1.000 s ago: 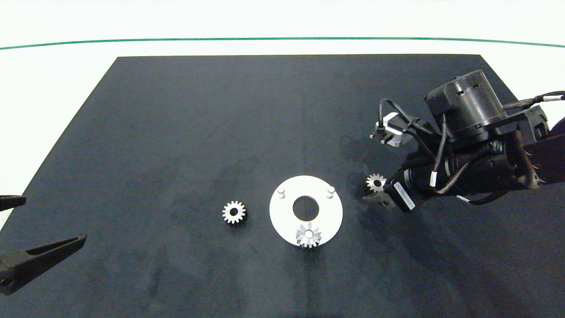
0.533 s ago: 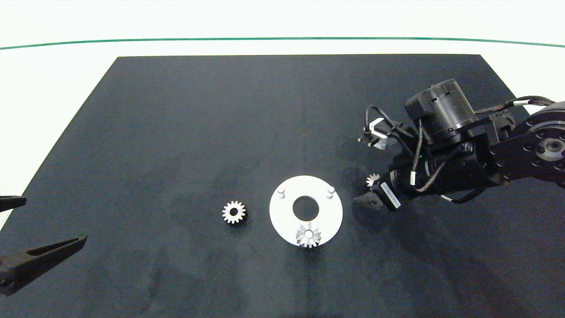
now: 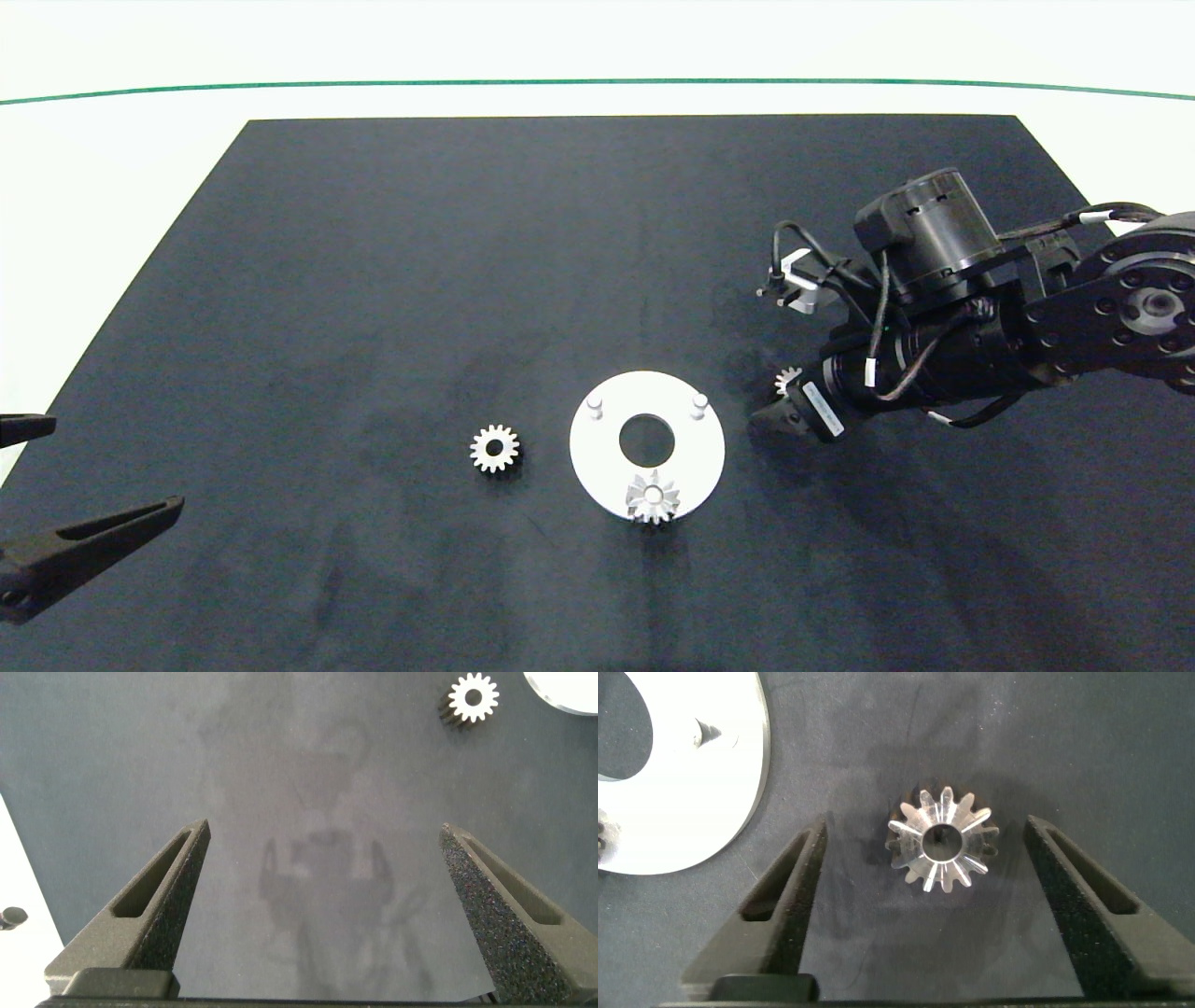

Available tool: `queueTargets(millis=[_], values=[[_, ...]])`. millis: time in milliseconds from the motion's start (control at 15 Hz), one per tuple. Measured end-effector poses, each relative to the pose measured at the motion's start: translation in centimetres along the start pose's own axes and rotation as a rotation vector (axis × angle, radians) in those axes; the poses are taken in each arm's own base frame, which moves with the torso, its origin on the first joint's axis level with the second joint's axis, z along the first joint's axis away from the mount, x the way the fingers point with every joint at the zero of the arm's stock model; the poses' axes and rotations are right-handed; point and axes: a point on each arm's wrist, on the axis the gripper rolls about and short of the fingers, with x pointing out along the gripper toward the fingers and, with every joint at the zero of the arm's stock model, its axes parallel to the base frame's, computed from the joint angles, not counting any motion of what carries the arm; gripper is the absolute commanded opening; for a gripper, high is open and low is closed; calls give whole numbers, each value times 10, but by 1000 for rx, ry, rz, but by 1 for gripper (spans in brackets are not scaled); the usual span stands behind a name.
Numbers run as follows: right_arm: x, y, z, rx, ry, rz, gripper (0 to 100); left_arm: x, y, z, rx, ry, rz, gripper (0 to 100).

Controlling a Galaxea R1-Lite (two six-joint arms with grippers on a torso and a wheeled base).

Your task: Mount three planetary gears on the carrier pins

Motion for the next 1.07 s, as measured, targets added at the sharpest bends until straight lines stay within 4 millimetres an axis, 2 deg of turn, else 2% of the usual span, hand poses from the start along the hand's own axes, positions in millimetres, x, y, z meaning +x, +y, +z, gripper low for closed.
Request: queueTargets(millis=[600,1067], values=[[-1,-9,0,23,-2,19,62,0,0,0,1,0,0,100],[5,-9,1,25,0,41,47,0,0,0,1,-1,0,100]])
